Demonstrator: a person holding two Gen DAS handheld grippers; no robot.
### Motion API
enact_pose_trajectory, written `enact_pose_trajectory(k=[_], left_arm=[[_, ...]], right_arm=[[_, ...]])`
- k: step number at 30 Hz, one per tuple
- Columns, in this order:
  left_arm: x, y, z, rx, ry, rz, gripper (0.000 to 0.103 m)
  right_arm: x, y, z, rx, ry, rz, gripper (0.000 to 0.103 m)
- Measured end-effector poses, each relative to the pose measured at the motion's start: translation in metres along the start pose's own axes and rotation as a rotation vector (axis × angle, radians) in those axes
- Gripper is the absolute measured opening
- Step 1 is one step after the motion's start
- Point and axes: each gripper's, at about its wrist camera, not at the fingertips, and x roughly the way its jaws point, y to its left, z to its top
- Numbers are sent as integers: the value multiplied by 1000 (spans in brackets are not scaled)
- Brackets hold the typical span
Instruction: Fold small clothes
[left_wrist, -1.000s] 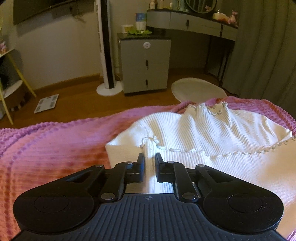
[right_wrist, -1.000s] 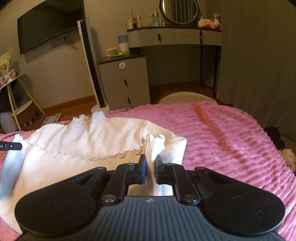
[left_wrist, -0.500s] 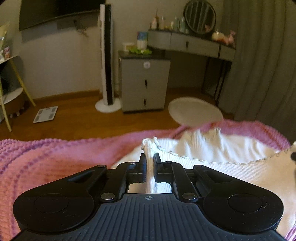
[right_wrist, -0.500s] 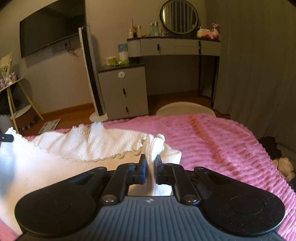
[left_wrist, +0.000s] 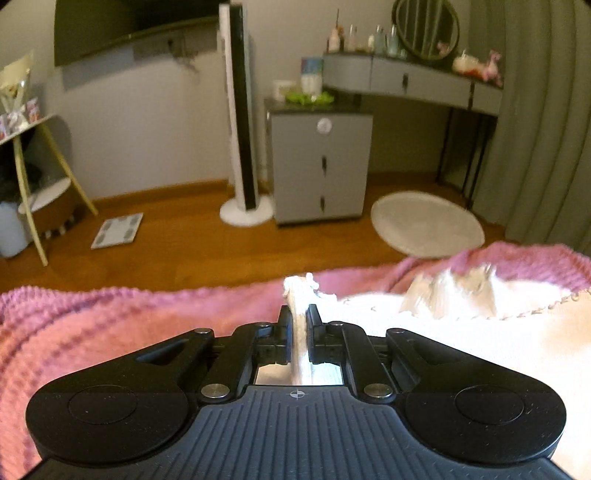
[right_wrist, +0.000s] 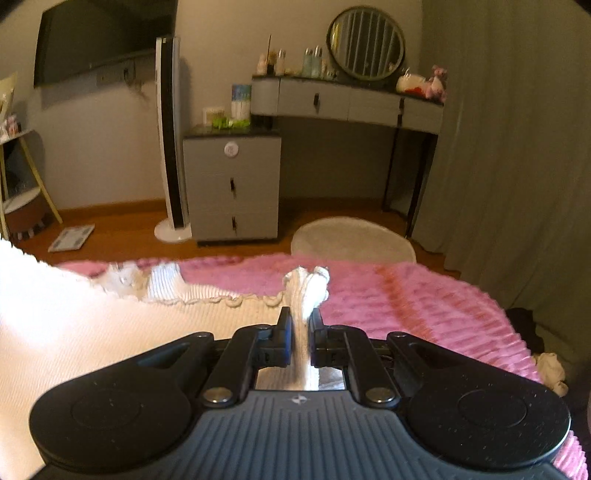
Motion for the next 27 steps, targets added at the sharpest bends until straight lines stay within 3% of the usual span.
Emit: enact_pose_trajectory(k=[4,8,15,18,20,24,26,27], left_arm=[[9,-2,-1,52,-3,27,10],[10,-1,14,45,-41,23,10],[25,-11,33,30,-102,101,11],[29,-9,22,9,-53,101,23],[21,-2,11,1,-25,81,48],[-11,13,-21,-20,1,5,54],[-29,18,-41,-25,2,-10,70],[-37,20,-51,-39,10,-19,71]], right_arm=[[20,12,-3,-76,38,-15,8],[28,15,12,-84,-1,-25,8],[51,25,32,-104,-72,-96,8],[52,24,25,-61,-67,-86,14],[43,22,13,-48,-53,-54,17],[-2,18,-22,-28,-62,12,22],[-30,16,-44,-14,-78,26,30],[-44,14,-56,3,-84,36,36]])
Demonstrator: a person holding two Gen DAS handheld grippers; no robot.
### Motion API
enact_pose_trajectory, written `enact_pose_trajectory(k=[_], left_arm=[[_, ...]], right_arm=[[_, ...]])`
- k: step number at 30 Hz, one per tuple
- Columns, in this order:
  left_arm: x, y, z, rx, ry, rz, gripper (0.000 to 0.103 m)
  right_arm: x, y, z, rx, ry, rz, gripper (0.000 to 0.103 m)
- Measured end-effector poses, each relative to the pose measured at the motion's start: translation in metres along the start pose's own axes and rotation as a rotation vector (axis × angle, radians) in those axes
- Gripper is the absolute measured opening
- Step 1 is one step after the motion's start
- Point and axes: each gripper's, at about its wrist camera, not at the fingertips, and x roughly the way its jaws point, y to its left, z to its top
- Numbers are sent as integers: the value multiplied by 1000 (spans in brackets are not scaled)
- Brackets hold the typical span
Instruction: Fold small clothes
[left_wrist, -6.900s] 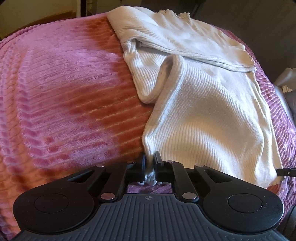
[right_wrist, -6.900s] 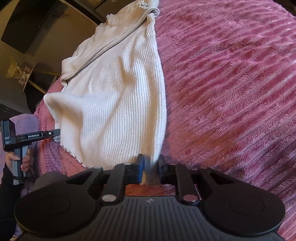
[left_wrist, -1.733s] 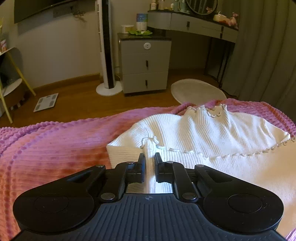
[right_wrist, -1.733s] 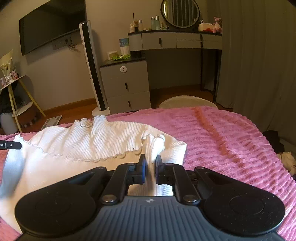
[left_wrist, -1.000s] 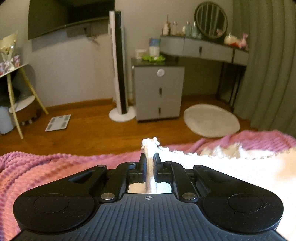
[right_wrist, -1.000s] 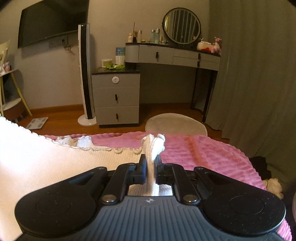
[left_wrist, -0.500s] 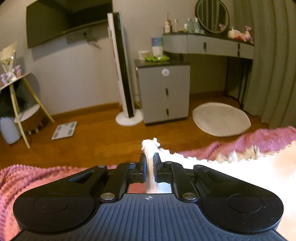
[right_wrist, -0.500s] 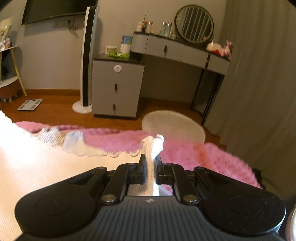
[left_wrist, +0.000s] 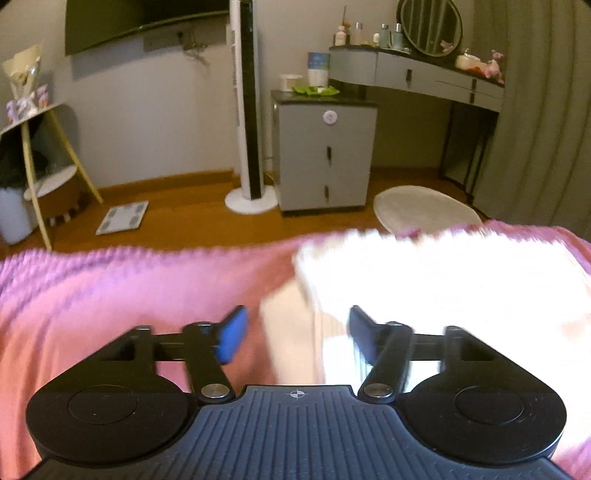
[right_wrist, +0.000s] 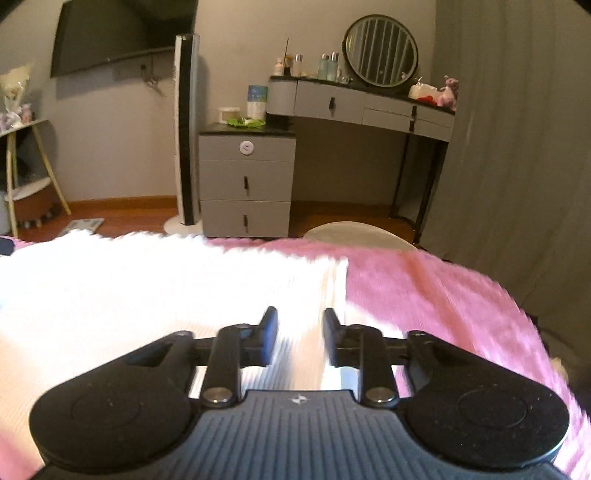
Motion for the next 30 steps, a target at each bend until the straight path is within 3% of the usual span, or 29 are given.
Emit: enact_pose_trajectory(k=[3,6,10,13,15,17,20,23,30], left_arm=[[-12,-1,-21,1,49,-48,71],[-16,-9,-31,33,64,-33,68],[-15,-11,-30,-10,99,-54,57],[-12,-15,-30,8,103,-37,57],[-9,-15,-32,7,114,-29,59],[-7,-14,-35,-6,123,-24,63],[-6,-9,-35,-12,130,-20,70],[-7,-3,-34,-35,144,-34,73],[-15,21,-32,-118,152,-61,81]], right_arm=[[-29,0,-31,24,19,22,38],[-33,0,-51,-6,57,-9,39],[-37,-5,-48,19,83,-27,39],[-40,-5,-45,18,110,-46,39],[-36,-4,-50,-27,133,-72,42],[-29,-6,-55,-44,143,-80,51],[-23,-22,-53,32,167,-65,66],[-23,-34,-48,118,184,-56,67],[-45,-17,-40,77,129,-179,67]])
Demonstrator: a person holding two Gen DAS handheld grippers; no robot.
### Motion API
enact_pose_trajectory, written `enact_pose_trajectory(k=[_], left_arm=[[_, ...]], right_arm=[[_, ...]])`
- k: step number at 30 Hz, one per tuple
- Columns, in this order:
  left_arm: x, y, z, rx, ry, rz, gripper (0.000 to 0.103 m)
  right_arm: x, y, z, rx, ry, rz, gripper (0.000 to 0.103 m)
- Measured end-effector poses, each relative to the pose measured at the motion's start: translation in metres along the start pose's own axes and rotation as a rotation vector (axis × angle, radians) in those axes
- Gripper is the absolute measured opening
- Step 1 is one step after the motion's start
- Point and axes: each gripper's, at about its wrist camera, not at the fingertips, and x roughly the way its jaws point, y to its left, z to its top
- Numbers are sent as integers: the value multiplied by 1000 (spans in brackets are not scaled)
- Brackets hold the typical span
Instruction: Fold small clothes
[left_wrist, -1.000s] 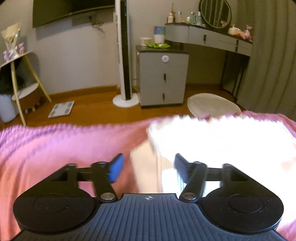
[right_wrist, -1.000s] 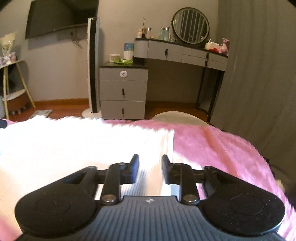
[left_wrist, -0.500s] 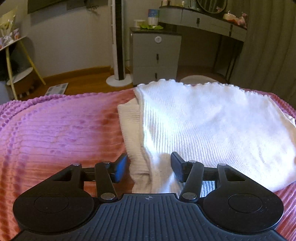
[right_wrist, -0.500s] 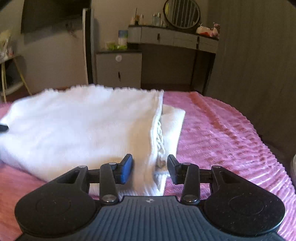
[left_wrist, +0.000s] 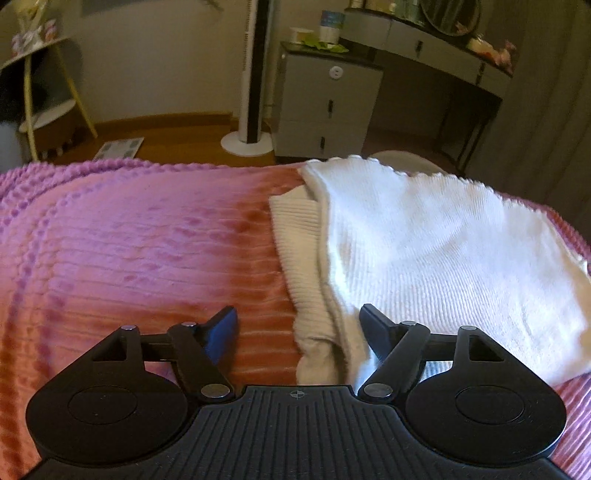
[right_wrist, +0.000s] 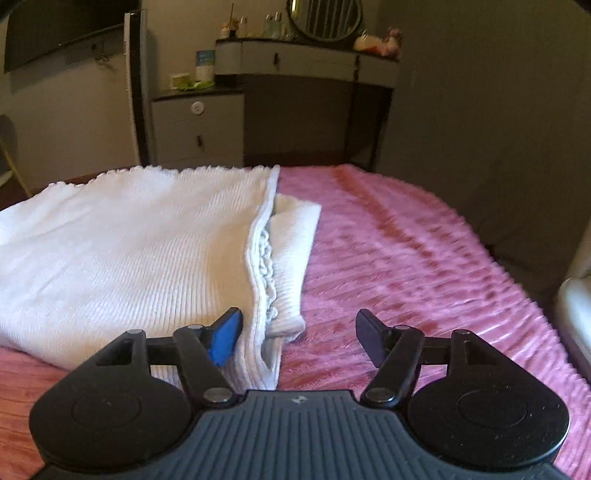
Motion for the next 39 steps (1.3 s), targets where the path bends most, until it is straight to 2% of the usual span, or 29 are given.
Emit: enact_pose_trajectory(k=[5,6,10,13,15,19,23,28,31,34,39], left_arm=[[-8,17,1,-78,14,-34,80],[-11,20,1,-101,25,-58,79],[-21,29,-3,-192,58,-204,79],[-20,29,-8,-224,94,-255,78],[-18,24,-10,-203,108,-258,77],[-17,24,-12,-187,93,-199,79],[-7,38,-10,-269,111,-208,80],[4,45,-8,-296,128,-246,80],[5,43,-5,-296,121,-262,80],[10,36,-2,-268,127,-247,79],[14,26,1,-251,138,-255,79]], right_arm=[[-19,11,3,46,-44,33,66],[-22,15,4,47,-52,50,62],[-30,47,6,15,-52,180,48],[-33,86,1,-52,-42,283,42],[-33,114,-5,-103,-37,342,38],[-33,155,-16,-156,-32,418,38],[-10,166,-26,-154,65,407,38],[-20,152,-22,-148,38,431,36],[-27,133,-18,-116,-4,387,36],[-31,120,-14,-98,-35,328,36],[-26,116,-16,-96,-13,295,36]])
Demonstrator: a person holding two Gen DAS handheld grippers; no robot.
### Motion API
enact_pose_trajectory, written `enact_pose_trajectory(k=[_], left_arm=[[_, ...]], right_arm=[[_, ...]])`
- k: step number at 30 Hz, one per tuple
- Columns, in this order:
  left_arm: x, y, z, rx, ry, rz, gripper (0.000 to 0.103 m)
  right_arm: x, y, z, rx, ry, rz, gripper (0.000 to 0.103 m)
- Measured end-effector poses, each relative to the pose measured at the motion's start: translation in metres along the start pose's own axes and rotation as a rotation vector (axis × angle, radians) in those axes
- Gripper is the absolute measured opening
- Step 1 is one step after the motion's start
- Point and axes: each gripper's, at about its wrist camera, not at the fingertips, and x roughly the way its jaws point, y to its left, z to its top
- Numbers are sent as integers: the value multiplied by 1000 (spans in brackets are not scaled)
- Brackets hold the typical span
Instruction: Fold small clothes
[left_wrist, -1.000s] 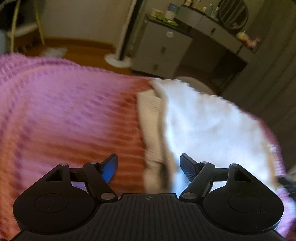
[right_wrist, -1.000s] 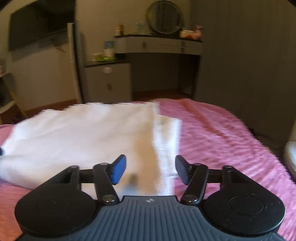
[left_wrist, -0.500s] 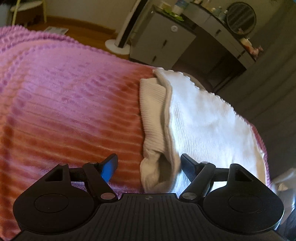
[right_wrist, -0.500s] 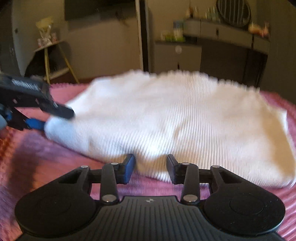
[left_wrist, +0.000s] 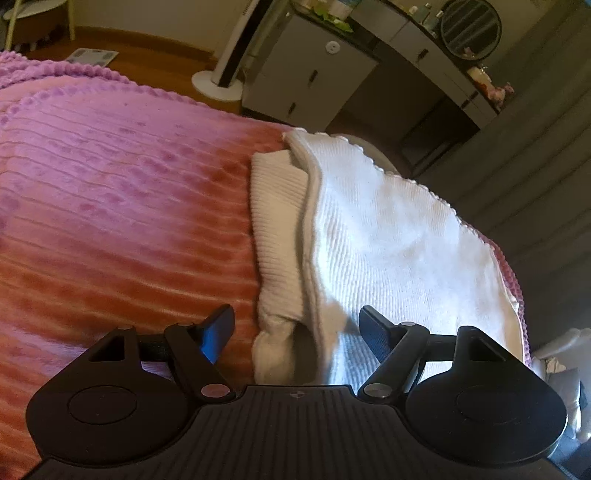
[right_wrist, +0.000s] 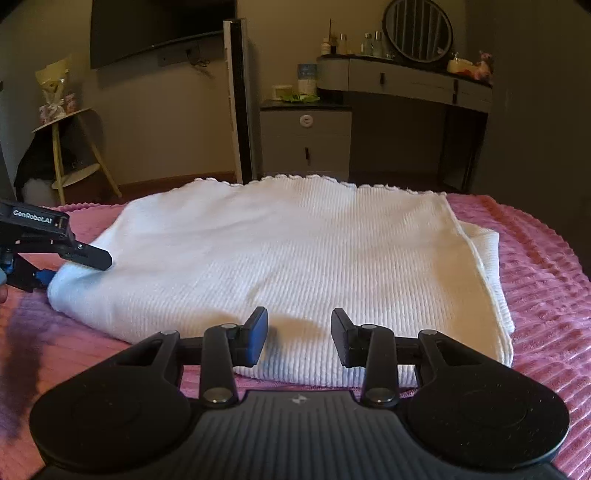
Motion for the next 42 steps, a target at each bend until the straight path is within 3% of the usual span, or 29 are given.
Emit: enact_pose_trajectory(k=[3,6,12,14,18,19,21,22,30,32,37,42], left_arm=[[9,1,3,-13,23,21,79],[11,3,6,-37,31,16,79],[6,4,12,-46,50,-49,78],[9,6,13,-58,45,-20,77],[16,9,14,-70,58,-32,66],[17,8,15,-74,64,-44,57],[18,7,19,-95,75,-49,50],[19,6,21,-92,78,-58,37],[27,-5,25,-56,96,-18,39],[24,-6,28,-63,106,-17,31],[-2,-51,41,-12,53,13,26],[-23,-145,42,144,-3,-122,25]], right_arm=[[21,9,-12,-93,103,-9,39],[12,12,-16,-116,67,-13,39],[-17,-12,-26,12,28,5,45],[-23,-19,-32,28,21,-5,47],[-30,-27,-39,30,25,-16,48],[-32,-28,-41,26,24,-18,49],[-32,-31,-41,20,17,-25,50],[-34,-33,-40,21,15,-29,50],[-43,-50,-40,78,-5,-35,52],[-46,-52,-41,79,-9,-37,52],[-60,-64,-46,96,-49,-54,52],[-66,-80,-49,137,-64,-88,52]])
